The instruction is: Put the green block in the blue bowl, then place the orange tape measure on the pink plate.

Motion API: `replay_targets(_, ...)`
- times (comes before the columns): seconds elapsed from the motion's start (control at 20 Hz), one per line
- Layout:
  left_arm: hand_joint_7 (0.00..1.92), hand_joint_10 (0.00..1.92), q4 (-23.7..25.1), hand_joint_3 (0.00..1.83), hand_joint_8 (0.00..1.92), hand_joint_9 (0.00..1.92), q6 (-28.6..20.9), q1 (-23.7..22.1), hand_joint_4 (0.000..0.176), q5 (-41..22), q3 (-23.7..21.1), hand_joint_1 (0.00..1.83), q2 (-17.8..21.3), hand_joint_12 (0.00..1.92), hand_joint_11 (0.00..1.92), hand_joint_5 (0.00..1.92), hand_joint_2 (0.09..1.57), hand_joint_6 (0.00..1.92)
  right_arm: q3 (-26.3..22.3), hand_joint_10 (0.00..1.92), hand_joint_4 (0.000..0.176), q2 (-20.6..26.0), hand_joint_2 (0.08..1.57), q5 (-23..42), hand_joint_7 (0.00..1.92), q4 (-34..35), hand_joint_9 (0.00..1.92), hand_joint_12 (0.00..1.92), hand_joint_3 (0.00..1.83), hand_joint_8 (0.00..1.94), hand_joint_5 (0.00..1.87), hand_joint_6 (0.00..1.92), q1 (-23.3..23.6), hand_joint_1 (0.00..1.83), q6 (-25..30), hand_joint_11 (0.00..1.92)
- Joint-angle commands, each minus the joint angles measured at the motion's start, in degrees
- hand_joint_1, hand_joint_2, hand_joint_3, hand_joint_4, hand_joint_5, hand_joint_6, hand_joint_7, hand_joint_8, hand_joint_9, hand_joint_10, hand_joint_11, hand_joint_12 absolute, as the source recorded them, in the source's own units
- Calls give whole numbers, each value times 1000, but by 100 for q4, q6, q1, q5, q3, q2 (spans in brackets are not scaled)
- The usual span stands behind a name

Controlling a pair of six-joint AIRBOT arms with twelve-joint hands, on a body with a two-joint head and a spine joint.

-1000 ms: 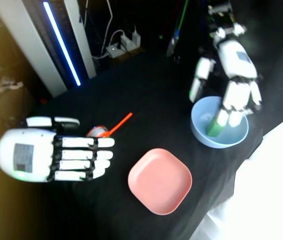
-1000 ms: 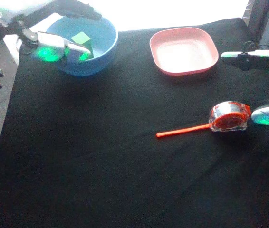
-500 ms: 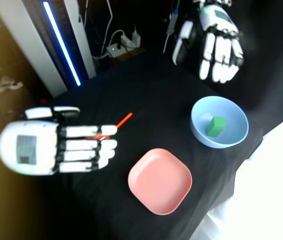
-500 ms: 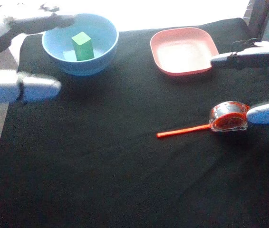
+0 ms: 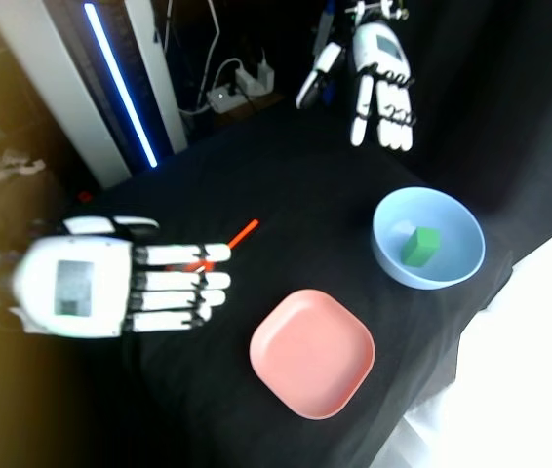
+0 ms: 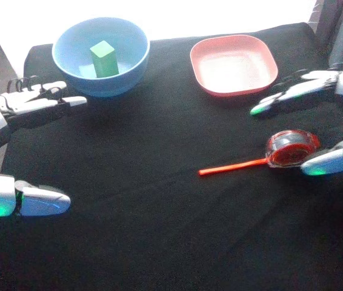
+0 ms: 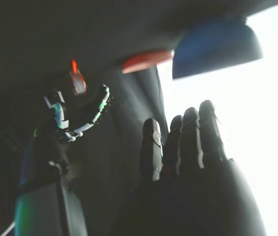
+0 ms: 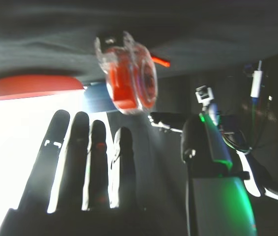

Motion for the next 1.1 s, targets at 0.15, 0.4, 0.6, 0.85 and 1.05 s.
replay_targets(0.15,0,0,-193,0,0,0,-78,25,134,-814,14,567,-45,216,0,151,945,15,101,104,0,-182,1036,423,796,188,927,1194,1,25,781,9,74,1083,53,525)
replay_targets(0.4,0,0,-210,1,0,0,-156,103,146,-846,14,546,-92,107,0,142,945,0,160,1121,0,-181,1132,272,938,117,898,1555,0,1272,993,740,75,1255,53,754)
replay_targets(0.6,7,5,-213,0,1,31,-193,130,155,-853,14,541,-127,387,0,134,944,1,185,1072,0,-184,1112,213,932,125,944,1443,0,1268,1107,589,75,1260,53,770)
replay_targets(0.85,11,1,-246,4,1,14,-256,229,131,-900,14,619,-146,280,0,137,971,4,134,1444,0,-126,1154,474,775,276,1064,1669,1,1512,1136,481,238,1261,53,1061)
replay_targets(1.05,4,0,-293,1,1,17,-320,333,105,-986,13,642,-150,326,0,145,983,1,-19,1727,0,59,1105,685,963,156,1048,1892,5,1152,1054,788,689,1270,52,1080)
